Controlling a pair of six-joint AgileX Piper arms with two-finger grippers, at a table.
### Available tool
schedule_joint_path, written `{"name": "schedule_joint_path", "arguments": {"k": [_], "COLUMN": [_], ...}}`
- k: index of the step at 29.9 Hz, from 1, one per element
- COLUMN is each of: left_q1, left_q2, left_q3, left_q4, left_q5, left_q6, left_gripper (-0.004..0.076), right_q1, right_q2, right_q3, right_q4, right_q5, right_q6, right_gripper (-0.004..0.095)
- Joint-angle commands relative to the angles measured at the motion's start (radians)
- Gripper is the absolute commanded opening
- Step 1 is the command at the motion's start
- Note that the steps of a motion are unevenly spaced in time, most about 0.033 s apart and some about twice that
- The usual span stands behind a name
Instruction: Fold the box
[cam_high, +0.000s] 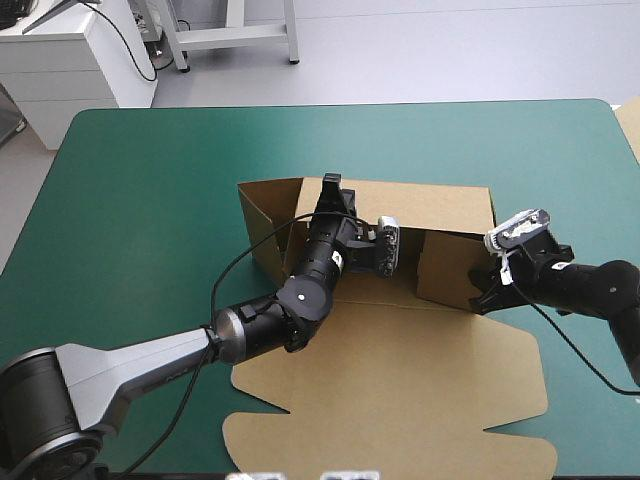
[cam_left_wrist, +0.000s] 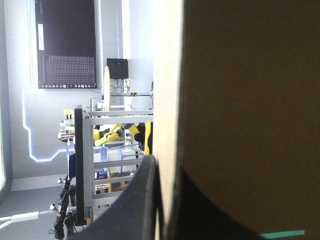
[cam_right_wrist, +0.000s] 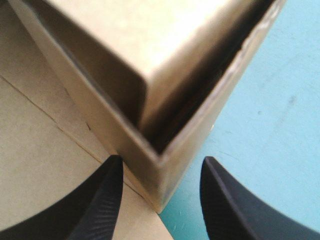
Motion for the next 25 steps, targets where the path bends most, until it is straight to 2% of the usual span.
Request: {"name": "schedule_joint_path", "arguments": {"k": [1,6,11,16,19,22,23,25], "left_q1": [-0.009,-0.009,-0.009,-0.009,-0.009,-0.009,-0.009,-0.009], "left_q2": [-0.033,-0.033,-0.033,-0.033,-0.033,-0.033,-0.033,-0.033], "left_q3": [-0.012,-0.012,-0.012,-0.012,-0.012,-0.012,-0.012,-0.012], "left_q4": [-0.018,-0.018,-0.018,-0.018,-0.018,-0.018,-0.018,-0.018], "left_q5": [0.014,0.018,0.018,0.018,0.018,0.018,0.018,0.018], "left_q6": [-0.055,-0.055,-0.055,-0.055,-0.055,-0.055,-0.055,-0.055], "left_gripper": [-0.0008,-0.0008,-0.0008,-0.0008,-0.0008,-0.0008,-0.0008,-0.0008], "right_q1": [-0.002,-0.002,-0.002,-0.002,-0.002,-0.002,-0.002,-0.002], "right_q2": [0.025,0.085,0.114,0.115,0.115,0.115,0.115,0.115], "right_q3": [-0.033,-0.033,-0.033,-0.033,-0.033,-0.033,-0.033,-0.033], "right_q4": [0.122,0.268,0.293,0.313,0.343,0.362,0.362,0.362], "right_q5": [-0.073,-0.112,-0.120,-0.145,-0.140,-0.134,-0.128,-0.126], "right_q6": [-0.052,-0.102,-0.136,-0.199,-0.237,-0.226,-0.226,-0.226], "right_gripper": [0.0449,0.0449,0.0424,0.0255,0.0201,0.0075,-0.0007,-0.0009]}}
